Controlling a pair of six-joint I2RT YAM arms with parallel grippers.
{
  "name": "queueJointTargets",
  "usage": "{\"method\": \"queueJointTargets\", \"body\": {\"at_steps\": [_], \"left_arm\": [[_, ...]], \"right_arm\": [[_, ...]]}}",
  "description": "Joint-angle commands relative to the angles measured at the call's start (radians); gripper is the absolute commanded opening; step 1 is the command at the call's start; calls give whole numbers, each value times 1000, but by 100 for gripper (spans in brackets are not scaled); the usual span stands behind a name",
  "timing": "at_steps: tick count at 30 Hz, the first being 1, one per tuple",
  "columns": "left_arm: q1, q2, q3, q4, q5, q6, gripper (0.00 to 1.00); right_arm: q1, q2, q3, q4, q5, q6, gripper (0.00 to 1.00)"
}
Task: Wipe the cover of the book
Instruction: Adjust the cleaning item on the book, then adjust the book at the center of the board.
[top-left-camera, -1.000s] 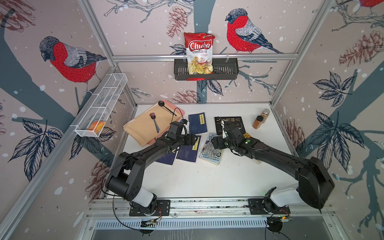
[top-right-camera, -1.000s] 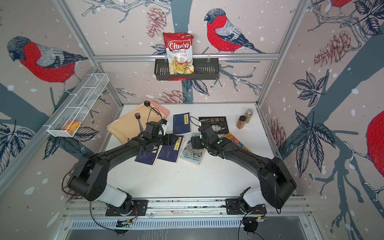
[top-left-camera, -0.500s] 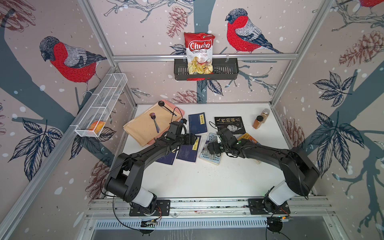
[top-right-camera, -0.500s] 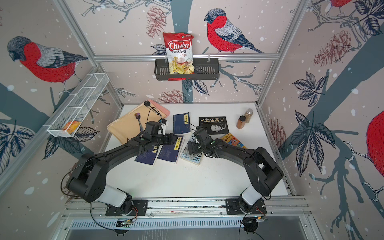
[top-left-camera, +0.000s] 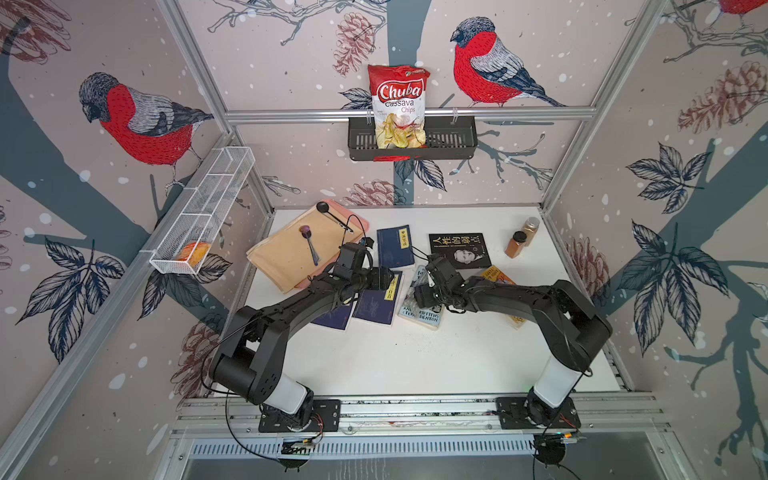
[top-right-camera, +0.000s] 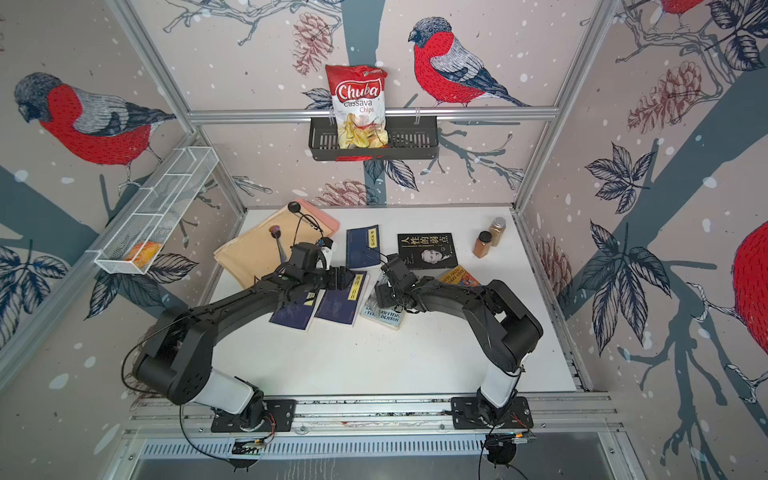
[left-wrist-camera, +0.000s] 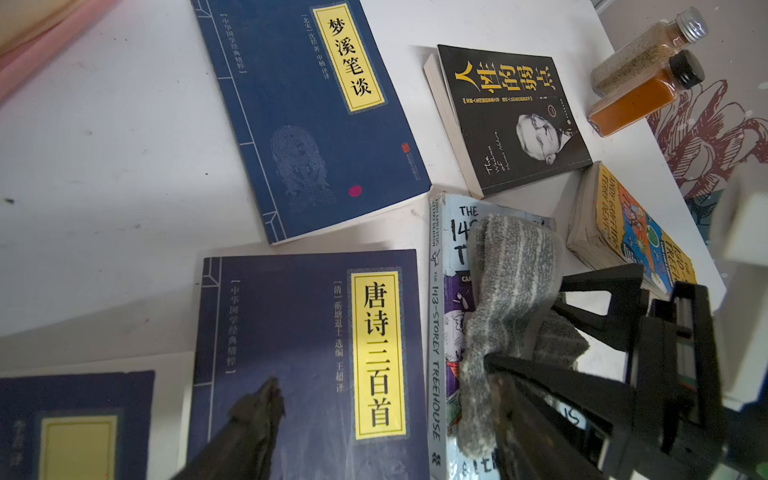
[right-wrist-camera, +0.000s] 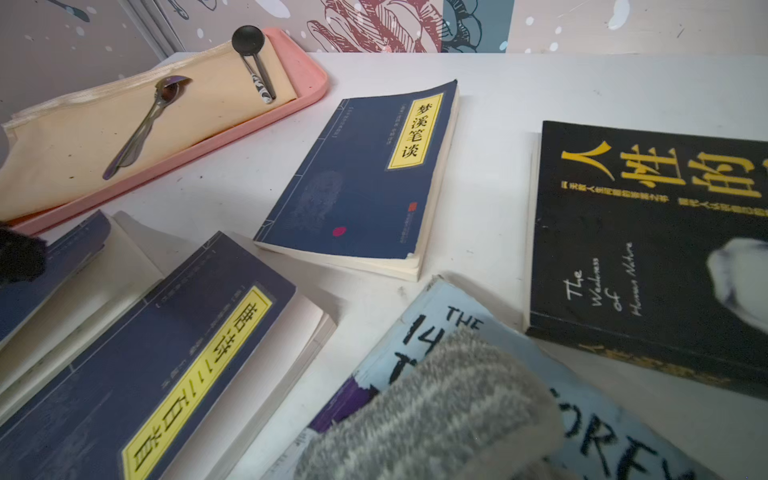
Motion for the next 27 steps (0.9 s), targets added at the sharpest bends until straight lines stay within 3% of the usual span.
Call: {"method": "queueJointTargets", "body": {"at_steps": [1,5,8,12,18,27], "left_arm": [[0,-2,5,5,-3,14,77],[0,-3,5,5,-6,16,77],[0,-1,5,5,-3,16,77],[-6,3,10,14,11,6,76],[-81,42,60,26,-3,-2,76],[-260,216,217,68,28,-35,75]], "right_arm": [[2,19,-6,-69,-15,13,58],[0,-5,-21,-62,-2,25,27],[-6,-65,-37,-55,26,33,10],[-64,-211,-79,-74,62,37,8],[-310,-418,-162,-131,106,19,9],[-729,-462,-294,-21,38,87,9]]}}
